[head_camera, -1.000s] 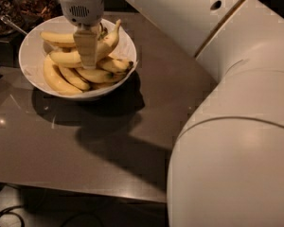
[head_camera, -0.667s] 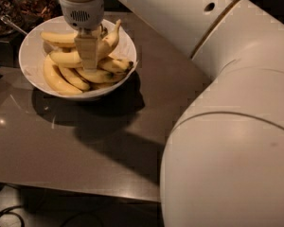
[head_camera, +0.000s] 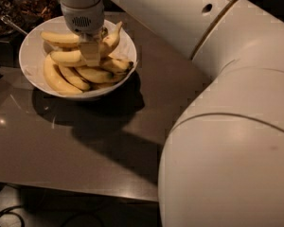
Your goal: Pick banana from white bowl
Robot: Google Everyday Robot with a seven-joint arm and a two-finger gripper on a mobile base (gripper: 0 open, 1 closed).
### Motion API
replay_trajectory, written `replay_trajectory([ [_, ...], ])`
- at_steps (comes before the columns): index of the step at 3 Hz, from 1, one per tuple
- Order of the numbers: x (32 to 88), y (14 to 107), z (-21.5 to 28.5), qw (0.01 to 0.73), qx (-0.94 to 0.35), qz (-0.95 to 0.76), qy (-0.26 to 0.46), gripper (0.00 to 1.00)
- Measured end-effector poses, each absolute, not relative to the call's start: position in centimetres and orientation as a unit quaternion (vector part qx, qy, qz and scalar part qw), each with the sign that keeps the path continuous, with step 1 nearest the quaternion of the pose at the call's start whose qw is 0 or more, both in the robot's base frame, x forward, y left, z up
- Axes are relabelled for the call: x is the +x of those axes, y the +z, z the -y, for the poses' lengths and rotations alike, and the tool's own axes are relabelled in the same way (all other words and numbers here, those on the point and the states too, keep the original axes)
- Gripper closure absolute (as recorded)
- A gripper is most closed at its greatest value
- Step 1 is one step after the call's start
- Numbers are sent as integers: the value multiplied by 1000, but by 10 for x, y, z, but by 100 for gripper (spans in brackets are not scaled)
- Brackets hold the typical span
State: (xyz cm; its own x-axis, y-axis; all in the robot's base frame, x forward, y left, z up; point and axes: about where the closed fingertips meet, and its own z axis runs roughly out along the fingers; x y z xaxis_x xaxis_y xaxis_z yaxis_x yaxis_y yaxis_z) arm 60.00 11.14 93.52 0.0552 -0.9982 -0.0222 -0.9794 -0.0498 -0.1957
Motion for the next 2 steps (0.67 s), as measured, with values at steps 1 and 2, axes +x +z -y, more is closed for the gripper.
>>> replay_trajectory([
  [1, 600, 936, -111, 79, -722, -685, -60, 99],
  [2, 600, 936, -111, 79, -722, -685, -60, 100],
])
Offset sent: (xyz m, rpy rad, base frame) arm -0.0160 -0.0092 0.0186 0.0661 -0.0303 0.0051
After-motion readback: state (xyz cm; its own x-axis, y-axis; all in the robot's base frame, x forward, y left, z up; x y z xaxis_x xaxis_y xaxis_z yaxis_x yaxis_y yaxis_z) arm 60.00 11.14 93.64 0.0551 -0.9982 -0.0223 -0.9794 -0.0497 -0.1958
